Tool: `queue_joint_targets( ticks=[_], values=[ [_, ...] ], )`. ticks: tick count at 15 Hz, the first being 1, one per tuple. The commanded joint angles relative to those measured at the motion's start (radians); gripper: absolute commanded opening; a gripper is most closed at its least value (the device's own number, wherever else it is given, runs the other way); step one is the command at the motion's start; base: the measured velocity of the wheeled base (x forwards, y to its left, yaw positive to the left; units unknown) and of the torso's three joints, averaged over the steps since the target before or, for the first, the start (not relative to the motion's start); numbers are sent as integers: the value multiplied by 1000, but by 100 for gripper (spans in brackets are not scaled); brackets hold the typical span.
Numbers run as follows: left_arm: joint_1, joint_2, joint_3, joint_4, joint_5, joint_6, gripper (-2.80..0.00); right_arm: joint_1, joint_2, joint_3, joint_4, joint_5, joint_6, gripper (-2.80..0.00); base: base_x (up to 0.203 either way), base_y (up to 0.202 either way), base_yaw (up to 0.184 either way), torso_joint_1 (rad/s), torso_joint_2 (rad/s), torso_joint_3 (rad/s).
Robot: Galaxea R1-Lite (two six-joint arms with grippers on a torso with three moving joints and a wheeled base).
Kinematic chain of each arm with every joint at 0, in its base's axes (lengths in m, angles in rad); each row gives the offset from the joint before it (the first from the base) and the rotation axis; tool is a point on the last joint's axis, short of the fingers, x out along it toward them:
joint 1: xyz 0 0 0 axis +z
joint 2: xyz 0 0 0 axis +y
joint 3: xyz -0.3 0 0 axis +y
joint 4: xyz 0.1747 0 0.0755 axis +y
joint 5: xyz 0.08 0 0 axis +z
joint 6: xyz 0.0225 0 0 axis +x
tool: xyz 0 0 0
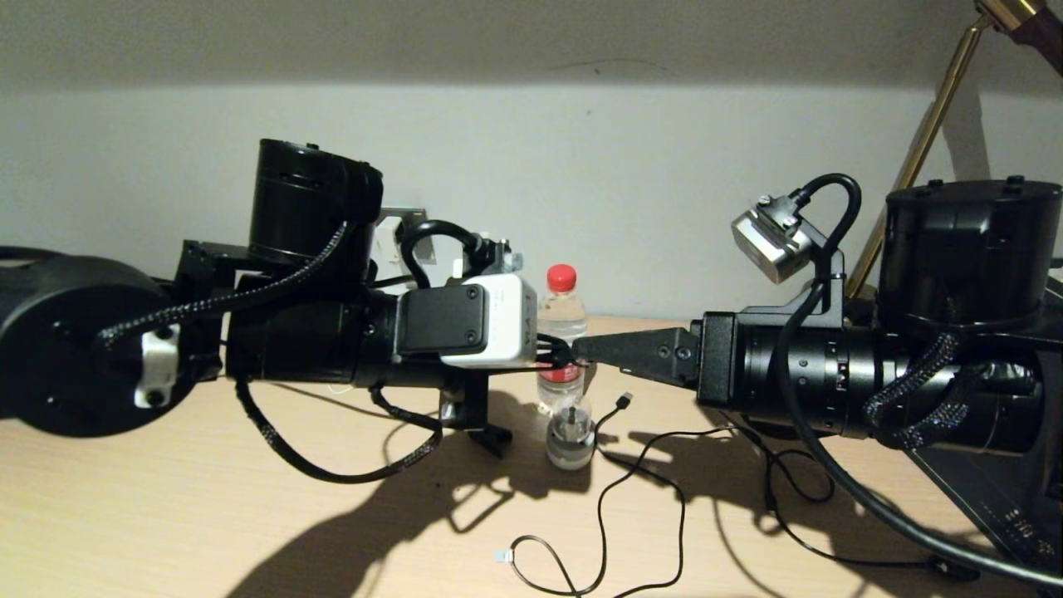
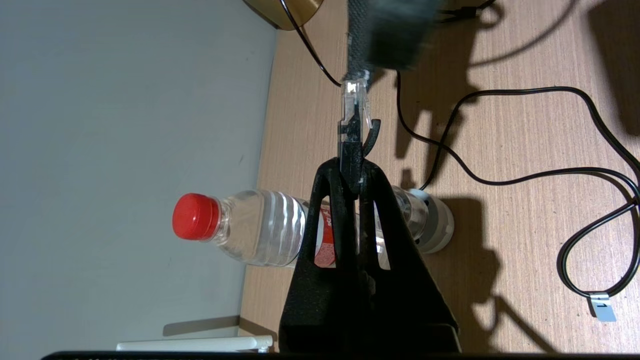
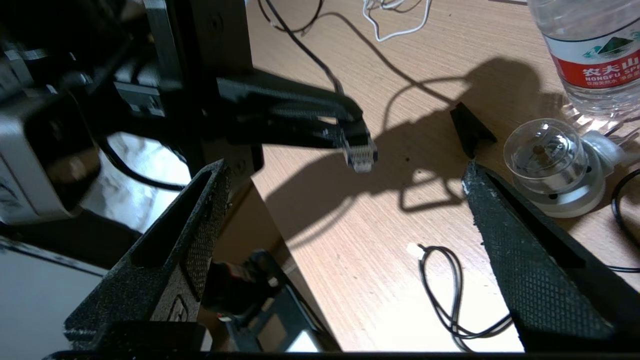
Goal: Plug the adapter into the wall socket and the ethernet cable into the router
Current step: Hand it to the other hand
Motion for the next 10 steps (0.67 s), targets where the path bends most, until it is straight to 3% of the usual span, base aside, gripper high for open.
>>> queue_joint_targets(
  ticks=[1, 10],
  values=[
    [0, -5, 3, -1, -9, 6, -280, 3, -1, 7, -1, 3, -40, 0, 0, 0, 0, 0, 0, 0],
    [-20, -22, 25, -5, -28, 17, -280, 5, 10, -5, -3, 4, -44, 0, 0, 0, 0, 0, 0, 0]
  ],
)
